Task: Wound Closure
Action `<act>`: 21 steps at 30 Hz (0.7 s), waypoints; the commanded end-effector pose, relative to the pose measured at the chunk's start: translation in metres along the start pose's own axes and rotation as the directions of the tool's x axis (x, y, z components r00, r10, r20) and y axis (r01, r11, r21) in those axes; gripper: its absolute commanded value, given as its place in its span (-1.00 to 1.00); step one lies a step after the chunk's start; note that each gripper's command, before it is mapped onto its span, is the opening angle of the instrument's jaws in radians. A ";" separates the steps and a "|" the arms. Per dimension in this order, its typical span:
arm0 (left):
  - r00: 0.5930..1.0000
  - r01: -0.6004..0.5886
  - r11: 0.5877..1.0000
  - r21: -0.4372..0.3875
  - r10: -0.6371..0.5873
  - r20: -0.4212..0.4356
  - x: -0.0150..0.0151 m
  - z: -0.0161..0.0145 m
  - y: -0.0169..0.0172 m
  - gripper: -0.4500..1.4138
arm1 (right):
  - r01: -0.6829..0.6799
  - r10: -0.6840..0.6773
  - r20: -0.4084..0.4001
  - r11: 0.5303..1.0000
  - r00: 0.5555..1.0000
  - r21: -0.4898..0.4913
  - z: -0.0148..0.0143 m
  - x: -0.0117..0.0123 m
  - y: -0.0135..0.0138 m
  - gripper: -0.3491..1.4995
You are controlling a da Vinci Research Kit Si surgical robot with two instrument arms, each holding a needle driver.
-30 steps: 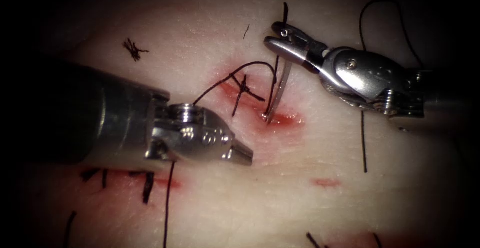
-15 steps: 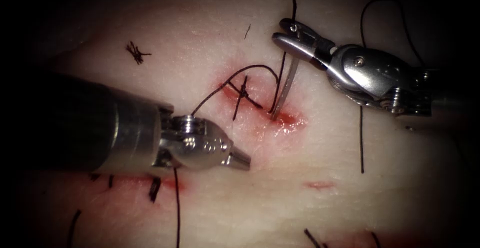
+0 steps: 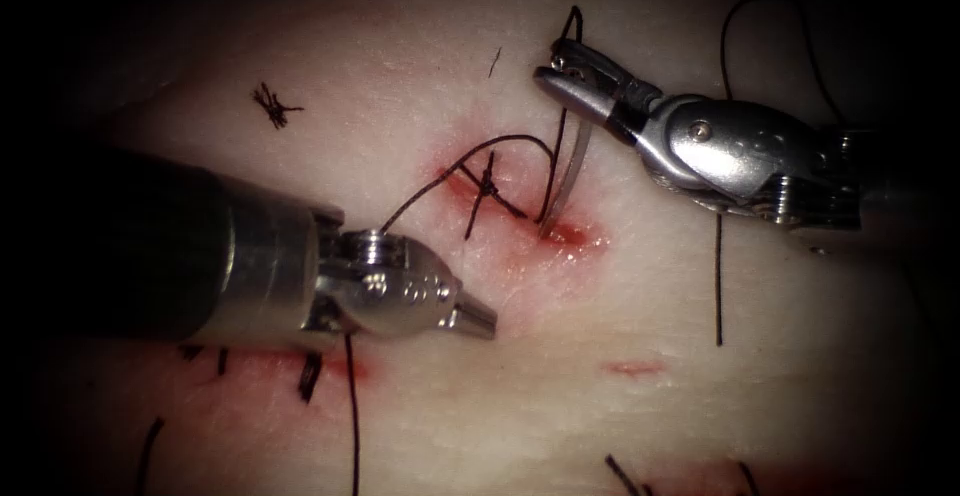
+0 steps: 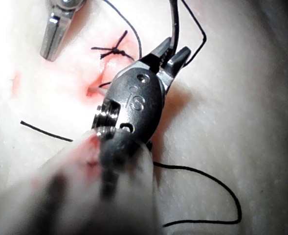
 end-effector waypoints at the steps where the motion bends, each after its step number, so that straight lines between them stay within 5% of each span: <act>1: 1.000 -0.002 1.000 -0.001 0.002 -0.001 0.0001 0.0007 -0.0001 -0.64 | 0.016 -0.016 0.000 1.000 1.000 -0.020 0.0006 0.0003 0.0005 -1.00; 15: 1.000 -0.002 1.000 -0.001 0.002 -0.001 0.0002 0.0006 0.0002 -0.64 | 0.050 -0.051 -0.009 0.998 0.999 -0.048 -0.0001 0.0014 0.0011 -1.00; 21: 1.000 -0.004 1.000 -0.005 0.004 -0.002 0.0001 0.0004 0.0002 -0.64 | 0.122 -0.121 0.026 0.992 0.992 -0.040 0.0006 -0.0003 -0.0013 -1.00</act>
